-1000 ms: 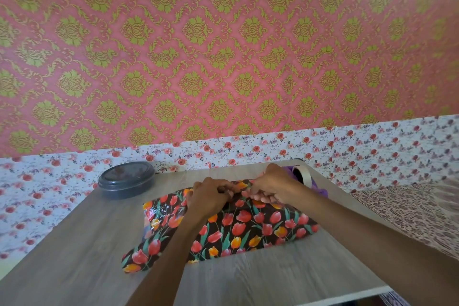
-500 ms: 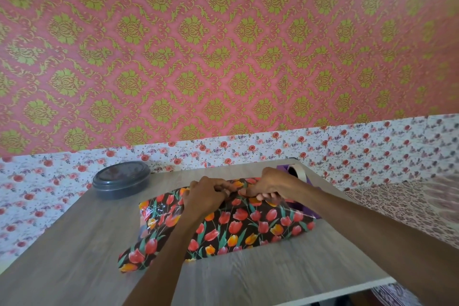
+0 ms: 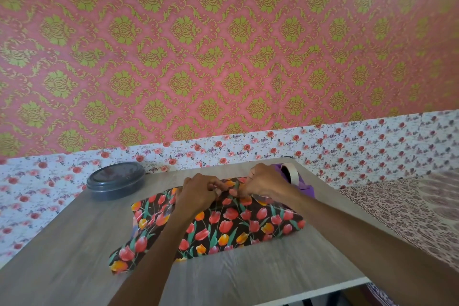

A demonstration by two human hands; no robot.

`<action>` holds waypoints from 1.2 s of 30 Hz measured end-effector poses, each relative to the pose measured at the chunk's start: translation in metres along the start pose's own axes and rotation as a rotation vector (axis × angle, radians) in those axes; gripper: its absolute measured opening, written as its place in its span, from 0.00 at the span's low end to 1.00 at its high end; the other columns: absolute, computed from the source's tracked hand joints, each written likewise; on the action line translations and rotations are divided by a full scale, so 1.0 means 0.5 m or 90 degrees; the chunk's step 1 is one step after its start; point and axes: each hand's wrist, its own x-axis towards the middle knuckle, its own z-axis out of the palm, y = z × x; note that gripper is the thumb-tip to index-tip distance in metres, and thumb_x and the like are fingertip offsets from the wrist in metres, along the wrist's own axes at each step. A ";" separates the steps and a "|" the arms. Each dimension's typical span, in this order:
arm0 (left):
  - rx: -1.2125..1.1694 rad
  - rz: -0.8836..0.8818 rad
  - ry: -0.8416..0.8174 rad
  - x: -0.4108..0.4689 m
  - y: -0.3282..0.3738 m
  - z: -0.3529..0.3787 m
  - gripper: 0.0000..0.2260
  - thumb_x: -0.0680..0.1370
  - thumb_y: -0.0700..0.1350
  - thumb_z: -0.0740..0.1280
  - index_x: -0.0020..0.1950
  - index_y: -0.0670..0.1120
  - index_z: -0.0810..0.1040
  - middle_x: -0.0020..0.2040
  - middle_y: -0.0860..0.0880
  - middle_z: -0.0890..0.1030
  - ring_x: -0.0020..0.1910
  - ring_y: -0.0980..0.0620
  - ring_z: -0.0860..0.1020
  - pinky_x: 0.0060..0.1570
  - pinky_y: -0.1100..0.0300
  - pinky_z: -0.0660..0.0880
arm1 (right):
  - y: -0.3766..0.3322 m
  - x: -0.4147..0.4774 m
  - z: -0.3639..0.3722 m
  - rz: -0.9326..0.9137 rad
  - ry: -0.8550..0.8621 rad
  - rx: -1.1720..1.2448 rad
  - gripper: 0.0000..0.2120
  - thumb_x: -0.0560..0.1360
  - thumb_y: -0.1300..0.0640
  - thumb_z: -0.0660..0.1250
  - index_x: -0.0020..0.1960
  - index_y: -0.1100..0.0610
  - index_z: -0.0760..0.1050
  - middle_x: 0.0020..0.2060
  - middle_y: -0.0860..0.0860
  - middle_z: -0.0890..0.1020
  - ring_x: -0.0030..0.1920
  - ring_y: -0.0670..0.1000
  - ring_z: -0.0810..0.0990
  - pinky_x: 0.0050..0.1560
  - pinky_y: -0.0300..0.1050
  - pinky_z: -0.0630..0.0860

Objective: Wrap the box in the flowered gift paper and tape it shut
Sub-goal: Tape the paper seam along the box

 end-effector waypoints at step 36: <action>0.050 0.013 -0.116 0.147 0.312 0.304 0.21 0.65 0.49 0.81 0.53 0.41 0.83 0.48 0.46 0.84 0.47 0.49 0.82 0.47 0.60 0.79 | 0.317 0.051 -0.122 0.239 0.154 0.201 0.14 0.66 0.57 0.79 0.39 0.63 0.75 0.26 0.55 0.74 0.21 0.50 0.68 0.26 0.40 0.65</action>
